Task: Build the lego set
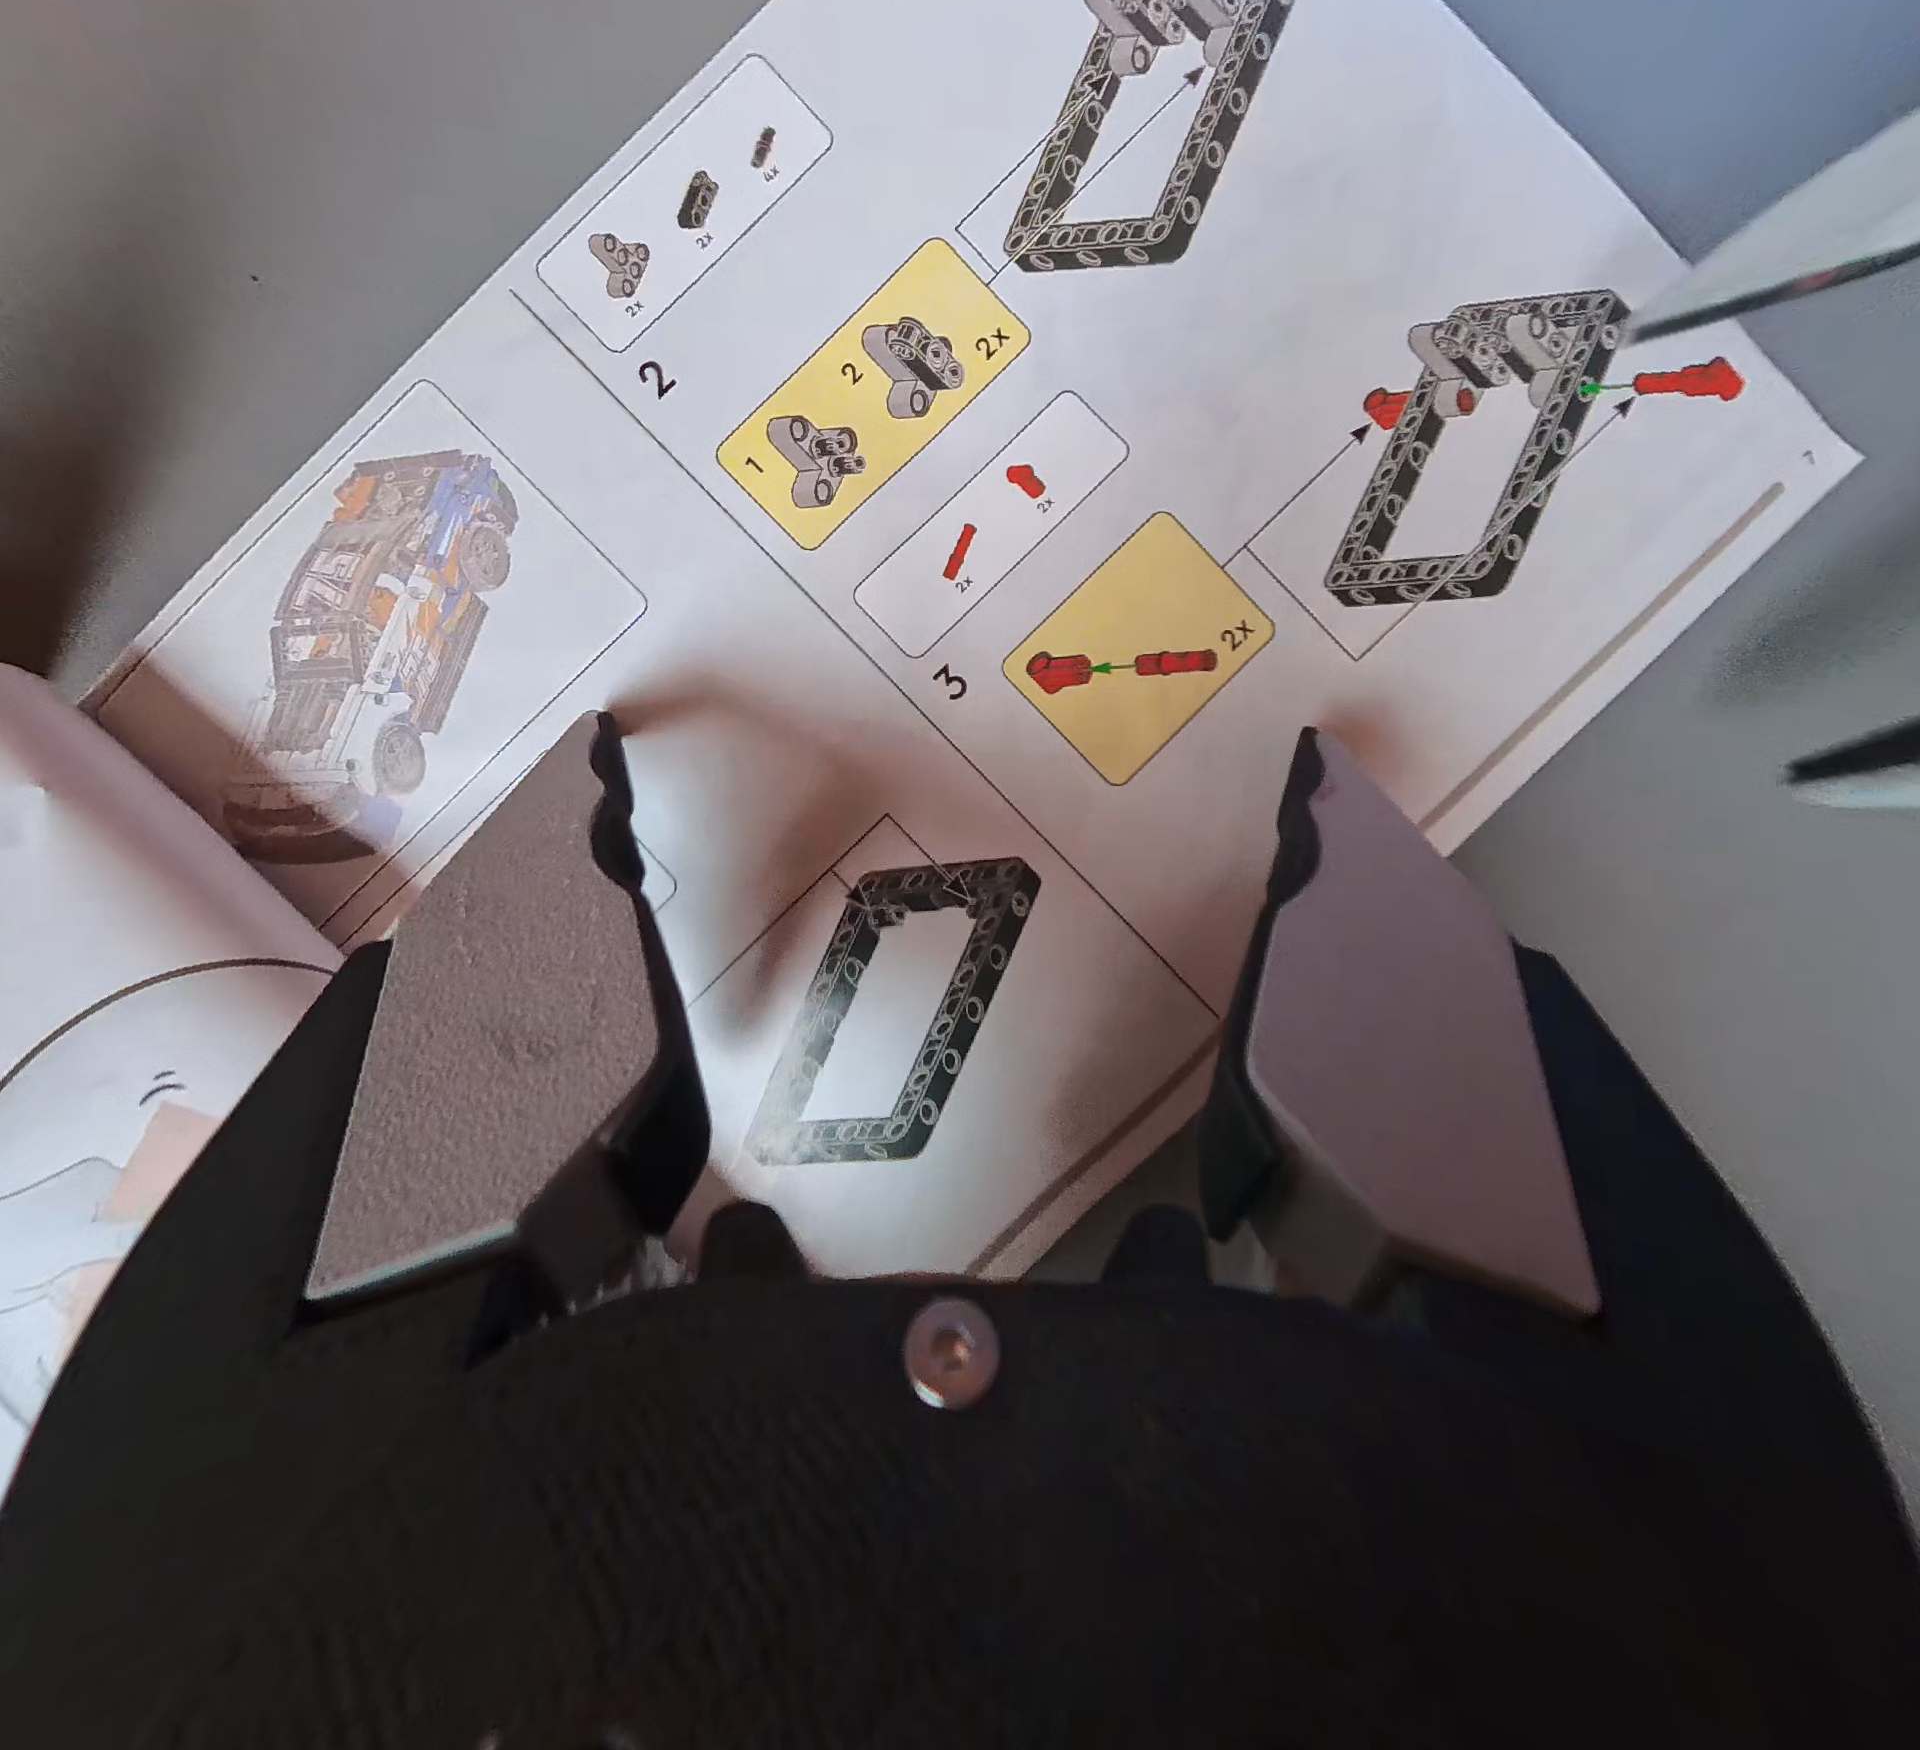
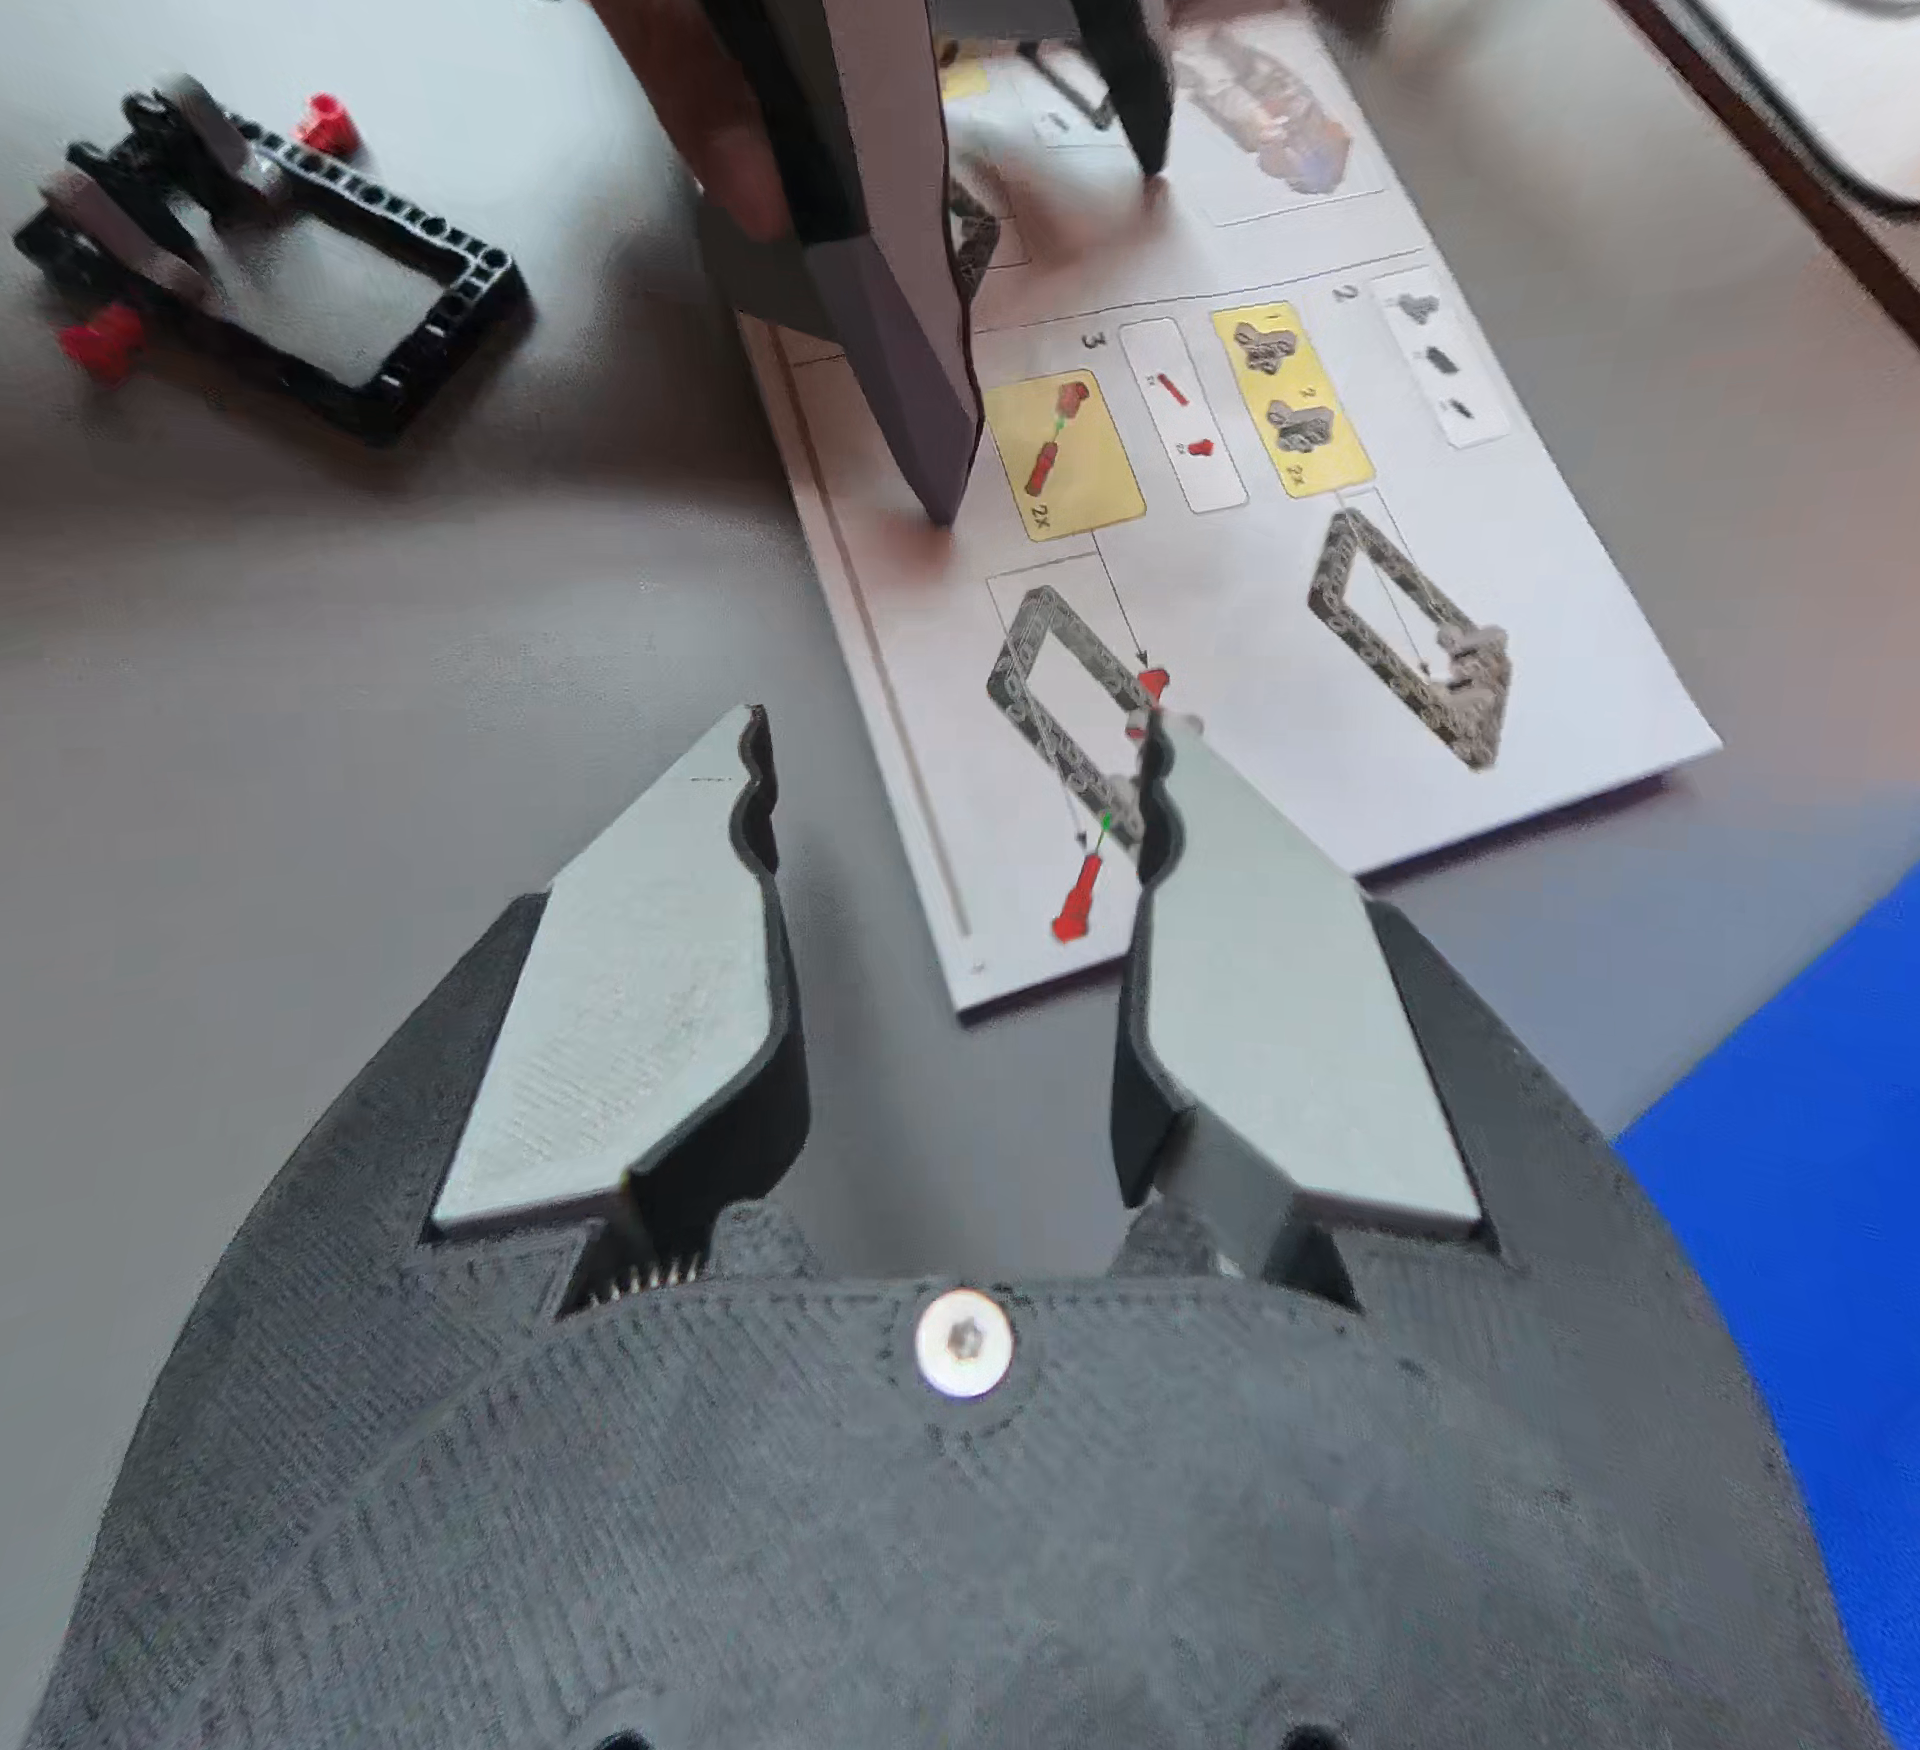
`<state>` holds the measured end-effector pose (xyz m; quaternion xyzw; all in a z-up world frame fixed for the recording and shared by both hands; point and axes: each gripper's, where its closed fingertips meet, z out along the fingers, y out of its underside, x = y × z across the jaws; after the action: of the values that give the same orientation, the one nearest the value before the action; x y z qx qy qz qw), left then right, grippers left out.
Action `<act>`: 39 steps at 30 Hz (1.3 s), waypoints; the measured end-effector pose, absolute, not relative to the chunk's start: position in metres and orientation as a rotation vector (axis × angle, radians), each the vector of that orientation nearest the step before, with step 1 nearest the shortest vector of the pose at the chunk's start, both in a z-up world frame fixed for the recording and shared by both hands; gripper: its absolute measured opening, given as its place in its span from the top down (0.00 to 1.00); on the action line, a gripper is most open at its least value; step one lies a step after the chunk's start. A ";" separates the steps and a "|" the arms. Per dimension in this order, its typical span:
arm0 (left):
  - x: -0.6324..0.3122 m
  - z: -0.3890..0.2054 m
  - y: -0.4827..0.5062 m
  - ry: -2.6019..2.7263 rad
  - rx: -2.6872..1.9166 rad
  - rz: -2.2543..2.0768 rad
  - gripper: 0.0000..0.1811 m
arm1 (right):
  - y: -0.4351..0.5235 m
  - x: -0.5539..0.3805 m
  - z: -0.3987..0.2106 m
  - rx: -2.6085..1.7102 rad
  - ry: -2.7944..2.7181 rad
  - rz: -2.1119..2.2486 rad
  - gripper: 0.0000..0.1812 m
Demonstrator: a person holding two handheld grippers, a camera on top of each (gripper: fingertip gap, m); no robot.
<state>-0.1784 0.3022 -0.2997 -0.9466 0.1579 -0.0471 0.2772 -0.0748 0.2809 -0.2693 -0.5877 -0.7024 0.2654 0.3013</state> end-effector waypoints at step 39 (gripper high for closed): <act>-0.148 -0.275 0.240 0.640 -2.360 -0.506 0.58 | 0.259 -0.074 -0.278 -1.592 -2.637 0.741 0.99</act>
<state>-0.1482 0.2401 -0.2751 -0.8965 0.2432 -0.1921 0.3167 -0.0739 0.2587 -0.2783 -0.5025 -0.8323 0.2338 -0.0135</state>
